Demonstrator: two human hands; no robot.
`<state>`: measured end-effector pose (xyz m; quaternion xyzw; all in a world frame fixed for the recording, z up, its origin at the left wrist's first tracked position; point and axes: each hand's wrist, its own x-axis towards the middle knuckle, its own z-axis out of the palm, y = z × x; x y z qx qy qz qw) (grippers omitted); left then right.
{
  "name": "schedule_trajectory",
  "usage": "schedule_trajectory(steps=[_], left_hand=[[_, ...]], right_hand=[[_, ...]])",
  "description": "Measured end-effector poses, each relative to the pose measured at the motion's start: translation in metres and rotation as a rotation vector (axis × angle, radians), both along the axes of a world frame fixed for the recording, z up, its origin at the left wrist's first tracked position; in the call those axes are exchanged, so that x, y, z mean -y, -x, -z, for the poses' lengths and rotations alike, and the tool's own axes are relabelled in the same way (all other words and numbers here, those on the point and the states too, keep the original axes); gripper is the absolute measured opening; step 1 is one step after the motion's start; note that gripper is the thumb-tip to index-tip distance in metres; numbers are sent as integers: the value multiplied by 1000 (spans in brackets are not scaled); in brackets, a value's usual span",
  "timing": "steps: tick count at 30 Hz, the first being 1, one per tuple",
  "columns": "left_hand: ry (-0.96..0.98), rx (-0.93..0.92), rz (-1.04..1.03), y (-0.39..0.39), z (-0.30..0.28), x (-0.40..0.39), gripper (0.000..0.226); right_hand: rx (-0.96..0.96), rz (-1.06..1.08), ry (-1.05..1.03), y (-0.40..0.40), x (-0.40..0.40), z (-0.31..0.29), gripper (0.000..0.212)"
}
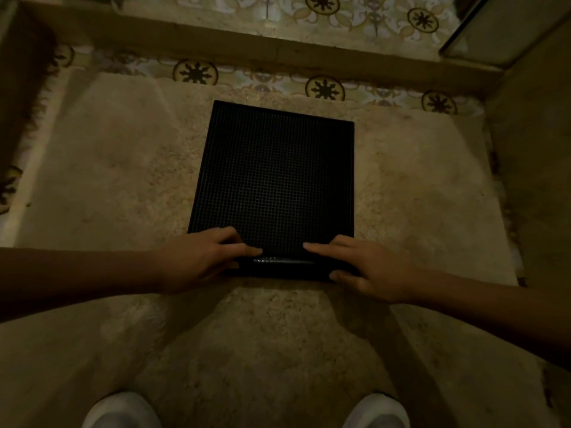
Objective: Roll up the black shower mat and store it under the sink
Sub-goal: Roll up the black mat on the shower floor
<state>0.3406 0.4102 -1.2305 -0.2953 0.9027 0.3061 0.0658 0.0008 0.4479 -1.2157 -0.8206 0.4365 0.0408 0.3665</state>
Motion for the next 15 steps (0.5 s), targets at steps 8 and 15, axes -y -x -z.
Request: schedule_trajectory(steps=[8, 15], left_hand=[[392, 251, 153, 14, 4, 10, 72], [437, 322, 194, 7, -17, 1, 66]], right_hand=[[-261, -67, 406, -19, -20, -1, 50], [-469, -177, 551, -29, -14, -2, 67]])
